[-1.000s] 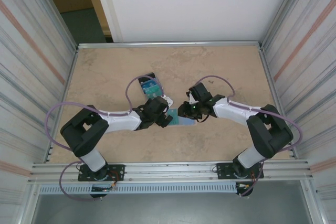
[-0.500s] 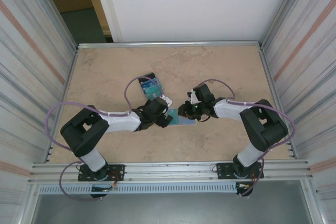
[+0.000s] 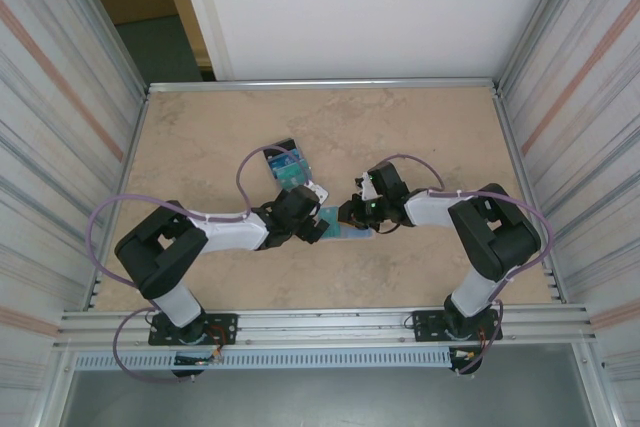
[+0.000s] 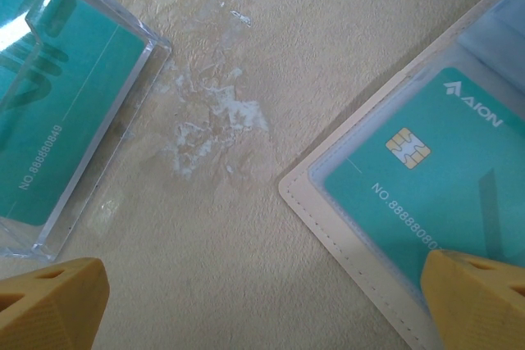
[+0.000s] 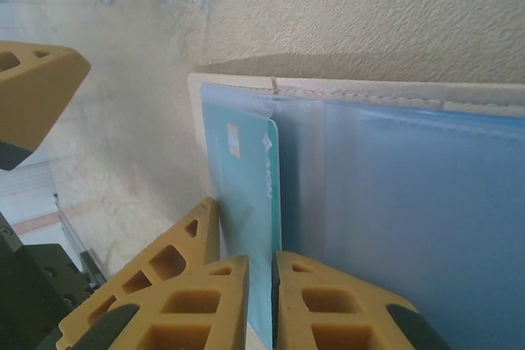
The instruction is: Take the credit cards out of the card holder
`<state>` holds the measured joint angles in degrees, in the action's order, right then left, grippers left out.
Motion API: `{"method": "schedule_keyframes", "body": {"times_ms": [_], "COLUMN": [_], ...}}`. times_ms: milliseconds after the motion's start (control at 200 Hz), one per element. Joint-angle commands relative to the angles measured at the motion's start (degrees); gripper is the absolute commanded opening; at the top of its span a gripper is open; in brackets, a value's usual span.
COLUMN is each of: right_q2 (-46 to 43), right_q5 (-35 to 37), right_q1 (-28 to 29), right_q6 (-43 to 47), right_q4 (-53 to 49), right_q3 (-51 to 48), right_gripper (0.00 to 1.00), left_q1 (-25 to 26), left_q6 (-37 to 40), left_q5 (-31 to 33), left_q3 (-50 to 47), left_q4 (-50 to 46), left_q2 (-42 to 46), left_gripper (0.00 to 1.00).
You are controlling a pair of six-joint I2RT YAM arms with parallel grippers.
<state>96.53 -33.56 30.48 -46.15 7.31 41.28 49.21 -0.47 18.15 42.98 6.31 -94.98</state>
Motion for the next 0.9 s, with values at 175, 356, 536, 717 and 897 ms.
{"method": "schedule_keyframes", "body": {"times_ms": [175, 356, 536, 717, 897], "right_q2": [0.3, -0.6, -1.2, -1.2, -0.9], "right_q5": [-2.4, -1.2, -1.9, -2.4, -3.2], "right_q1": [-0.8, -1.2, -1.0, -0.9, -0.7], "right_q6": [-1.2, -1.6, -2.5, -2.6, -2.6], "right_q4": [2.2, 1.7, 3.2, 3.5, 4.2], "right_q3": [-1.4, -2.7, -3.9, -4.1, -4.0], "right_gripper": [0.11, 0.12, 0.14, 0.16, 0.15], "left_q1": [0.3, 0.3, 0.2, 0.3, 0.3], "left_q6": [-1.1, -1.4, -1.5, -1.7, -1.7], "left_q5": [1.3, 1.2, 1.3, 1.4, 1.4], "left_q3": [-1.8, -1.8, -1.8, -1.6, -1.4], "left_q4": [-3.6, -3.6, -3.6, -3.8, -3.9], "left_q2": [-1.9, -1.9, -2.0, -2.0, -2.0], "left_gripper": [0.99, 0.99, 0.99, 0.99, 0.99]}}
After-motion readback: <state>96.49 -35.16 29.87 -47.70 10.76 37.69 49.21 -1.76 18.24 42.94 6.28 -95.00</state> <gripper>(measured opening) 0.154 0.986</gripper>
